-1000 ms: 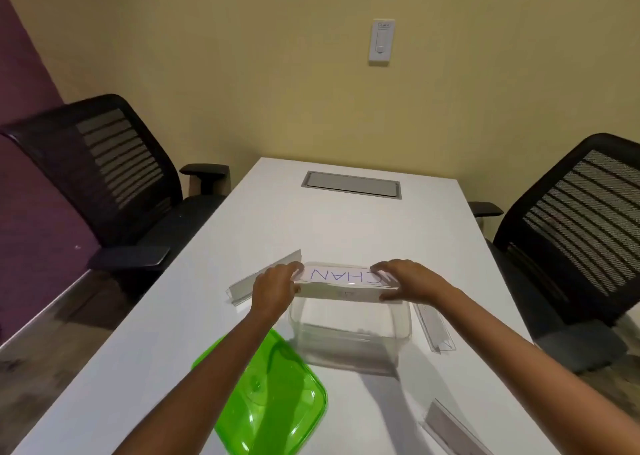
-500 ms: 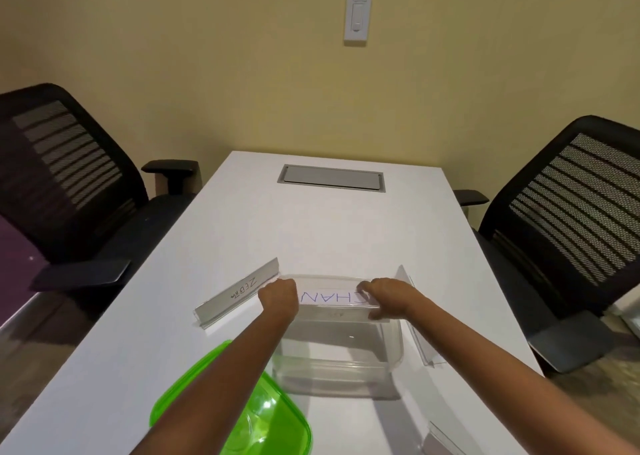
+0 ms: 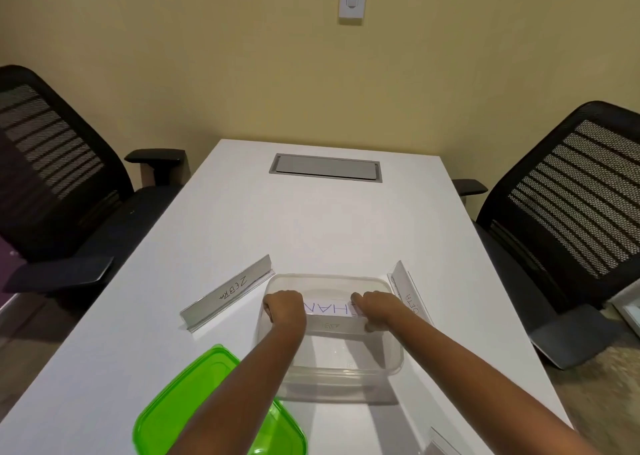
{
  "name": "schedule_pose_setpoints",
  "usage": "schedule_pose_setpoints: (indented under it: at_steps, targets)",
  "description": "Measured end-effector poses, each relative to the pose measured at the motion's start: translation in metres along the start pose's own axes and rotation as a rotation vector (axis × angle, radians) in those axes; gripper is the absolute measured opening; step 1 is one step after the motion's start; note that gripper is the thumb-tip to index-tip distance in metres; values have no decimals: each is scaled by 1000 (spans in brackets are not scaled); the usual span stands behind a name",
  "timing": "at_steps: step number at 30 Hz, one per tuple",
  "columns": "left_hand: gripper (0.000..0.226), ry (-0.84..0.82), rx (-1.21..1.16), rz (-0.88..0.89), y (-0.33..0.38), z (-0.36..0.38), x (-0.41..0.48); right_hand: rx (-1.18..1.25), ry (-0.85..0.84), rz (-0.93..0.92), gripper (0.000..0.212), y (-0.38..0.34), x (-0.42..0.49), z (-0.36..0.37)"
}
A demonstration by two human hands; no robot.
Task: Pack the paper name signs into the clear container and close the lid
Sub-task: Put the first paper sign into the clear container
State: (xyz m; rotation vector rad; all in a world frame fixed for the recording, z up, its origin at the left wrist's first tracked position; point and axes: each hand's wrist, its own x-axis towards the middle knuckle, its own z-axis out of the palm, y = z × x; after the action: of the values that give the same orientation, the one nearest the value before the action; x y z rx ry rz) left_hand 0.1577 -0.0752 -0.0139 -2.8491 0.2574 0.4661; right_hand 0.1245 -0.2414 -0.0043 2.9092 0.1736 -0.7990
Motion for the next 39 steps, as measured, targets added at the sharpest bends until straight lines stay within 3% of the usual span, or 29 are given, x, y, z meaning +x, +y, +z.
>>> schedule_pose_setpoints:
  at_steps: [12, 23, 27, 31, 35, 39]
  targets:
    - [33, 25, 87, 49, 1, 14, 13, 20, -20, -13, 45, -2, 17, 10]
    - [35, 86, 158, 108, -1, 9, 9, -54, 150, -47, 46, -4, 17, 18]
    - [35, 92, 72, 92, -5, 13, 6, -49, 193, -30, 41, -8, 14, 21]
    - [33, 166, -21, 93, -4, 17, 2, 16, 267, -5, 42, -9, 5, 18]
    - [32, 270, -70, 125, 6, 3, -21, 201, 453, 3, 42, -2, -23, 11]
    - [41, 614, -105, 330, 21, -18, -60, 453, 712, 39, 32, 9, -68, 16]
